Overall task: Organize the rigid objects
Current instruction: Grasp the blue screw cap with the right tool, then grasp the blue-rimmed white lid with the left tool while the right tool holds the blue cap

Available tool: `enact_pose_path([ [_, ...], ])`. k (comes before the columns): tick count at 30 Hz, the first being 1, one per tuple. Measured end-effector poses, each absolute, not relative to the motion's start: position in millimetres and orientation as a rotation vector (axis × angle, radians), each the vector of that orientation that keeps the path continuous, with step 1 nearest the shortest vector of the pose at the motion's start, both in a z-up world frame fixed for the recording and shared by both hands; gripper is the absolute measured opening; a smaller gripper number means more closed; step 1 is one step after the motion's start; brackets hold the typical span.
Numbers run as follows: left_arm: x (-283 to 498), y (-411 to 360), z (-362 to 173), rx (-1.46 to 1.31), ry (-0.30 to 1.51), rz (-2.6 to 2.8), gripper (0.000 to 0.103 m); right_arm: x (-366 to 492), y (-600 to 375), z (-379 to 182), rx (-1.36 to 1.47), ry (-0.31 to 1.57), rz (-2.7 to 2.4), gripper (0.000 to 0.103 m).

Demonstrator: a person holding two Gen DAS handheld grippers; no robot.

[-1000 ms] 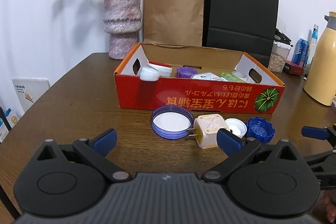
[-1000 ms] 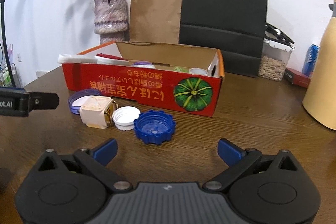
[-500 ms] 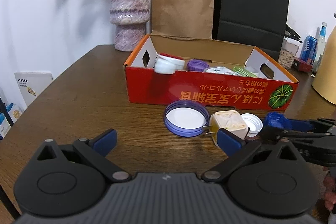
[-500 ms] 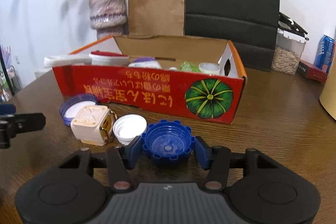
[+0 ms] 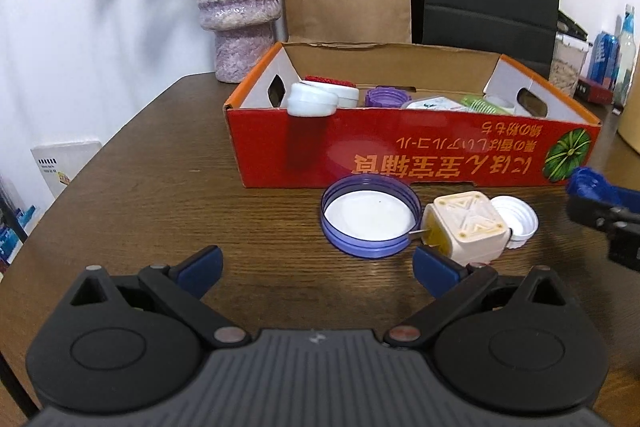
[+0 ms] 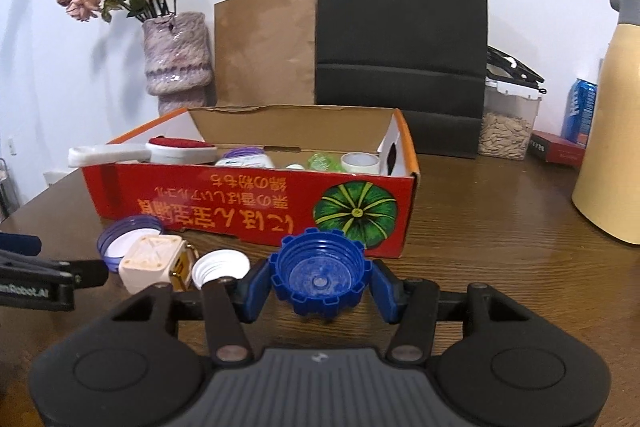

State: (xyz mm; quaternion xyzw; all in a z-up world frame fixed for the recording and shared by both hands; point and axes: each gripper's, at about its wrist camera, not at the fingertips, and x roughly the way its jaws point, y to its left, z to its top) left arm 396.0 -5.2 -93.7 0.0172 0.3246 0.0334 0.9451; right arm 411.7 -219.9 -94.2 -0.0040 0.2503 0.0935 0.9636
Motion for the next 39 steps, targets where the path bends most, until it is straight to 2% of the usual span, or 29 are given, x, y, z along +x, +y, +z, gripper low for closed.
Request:
enact_pose_path([
  [26, 437.4, -17.8, -99.6, 0.057, 0.655, 0.055, 0.103, 416.9, -228.9, -95.9, 0.013, 0.513, 0.154, 0.053],
  [28, 439.5, -18.2, -99.8, 0.054, 0.659, 0.041, 0.099, 416.6, -228.3, -95.8, 0.012, 0.513, 0.157, 0.053],
  [31, 440.7, -17.9, -101.1, 0.043, 0.669, 0.019, 0.081, 416.1, -228.0, -95.9, 0.01, 0.512, 0.16, 0.053],
  [32, 440.8, -16.9, -101.8, 0.033, 0.675, 0.006, 0.069, 416.1, -227.7, -95.9, 0.01, 0.512, 0.162, 0.053],
  [39, 434.6, -16.4, -99.0, 0.022, 0.651, -0.018, 0.068, 414.0, -226.0, -95.2, 0.001, 0.506, 0.18, 0.053],
])
